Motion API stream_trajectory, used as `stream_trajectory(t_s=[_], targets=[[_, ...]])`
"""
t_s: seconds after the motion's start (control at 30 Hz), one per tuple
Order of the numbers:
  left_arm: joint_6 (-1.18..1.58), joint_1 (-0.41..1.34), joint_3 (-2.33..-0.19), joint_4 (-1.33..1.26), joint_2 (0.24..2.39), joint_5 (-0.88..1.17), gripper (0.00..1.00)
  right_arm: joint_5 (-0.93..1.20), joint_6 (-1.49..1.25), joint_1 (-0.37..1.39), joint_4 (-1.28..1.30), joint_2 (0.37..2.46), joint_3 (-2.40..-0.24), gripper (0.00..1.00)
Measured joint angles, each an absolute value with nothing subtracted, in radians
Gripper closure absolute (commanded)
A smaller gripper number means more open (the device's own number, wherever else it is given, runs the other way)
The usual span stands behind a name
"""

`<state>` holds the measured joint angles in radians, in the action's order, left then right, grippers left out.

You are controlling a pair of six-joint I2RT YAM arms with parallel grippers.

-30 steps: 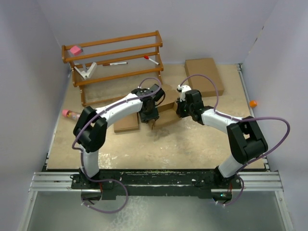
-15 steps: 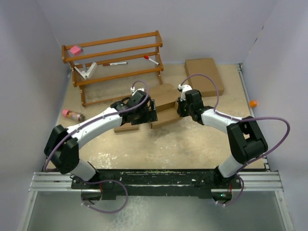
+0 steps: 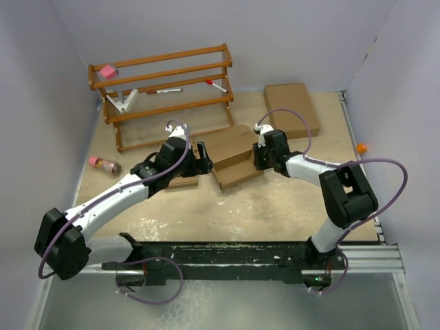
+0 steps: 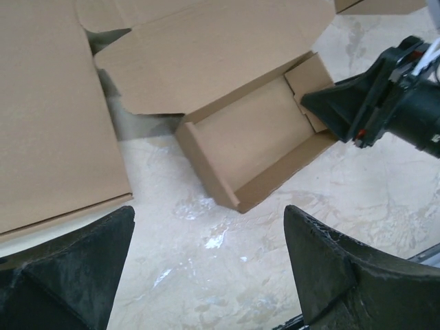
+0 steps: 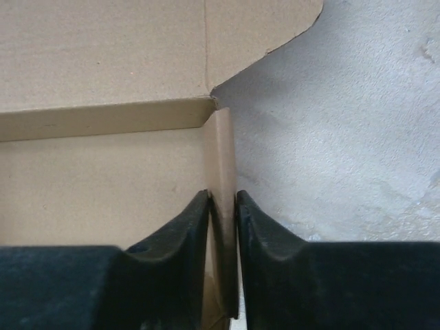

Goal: Fold the paper box

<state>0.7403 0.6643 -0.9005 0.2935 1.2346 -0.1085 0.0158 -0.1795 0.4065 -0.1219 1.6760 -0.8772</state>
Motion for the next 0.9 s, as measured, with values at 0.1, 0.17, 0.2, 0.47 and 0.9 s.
stream_trajectory(t_s=[0.1, 0.17, 0.2, 0.47, 0.9], targets=[[0.740, 0.654, -0.859, 0.276, 1.216, -0.105, 0.08, 0.017, -0.175, 0.405, -0.122, 1.674, -0.877, 0.59], [0.739, 0.652, -0.846, 0.267, 1.213, -0.100, 0.08, 0.017, -0.168, 0.405, -0.120, 1.674, -0.877, 0.50], [0.737, 0.650, -0.842, 0.263, 1.213, -0.096, 0.08, 0.019, -0.163, 0.405, -0.118, 1.673, -0.877, 0.45], [0.644, 0.641, -0.840, 0.229, 1.194, -0.053, 0.08, 0.036, -0.083, 0.396, -0.109, 1.615, -0.878, 0.39], [0.582, 0.609, -0.847, 0.198, 1.192, 0.008, 0.08, 0.019, -0.019, 0.392, -0.046, 1.759, -0.970, 1.00]])
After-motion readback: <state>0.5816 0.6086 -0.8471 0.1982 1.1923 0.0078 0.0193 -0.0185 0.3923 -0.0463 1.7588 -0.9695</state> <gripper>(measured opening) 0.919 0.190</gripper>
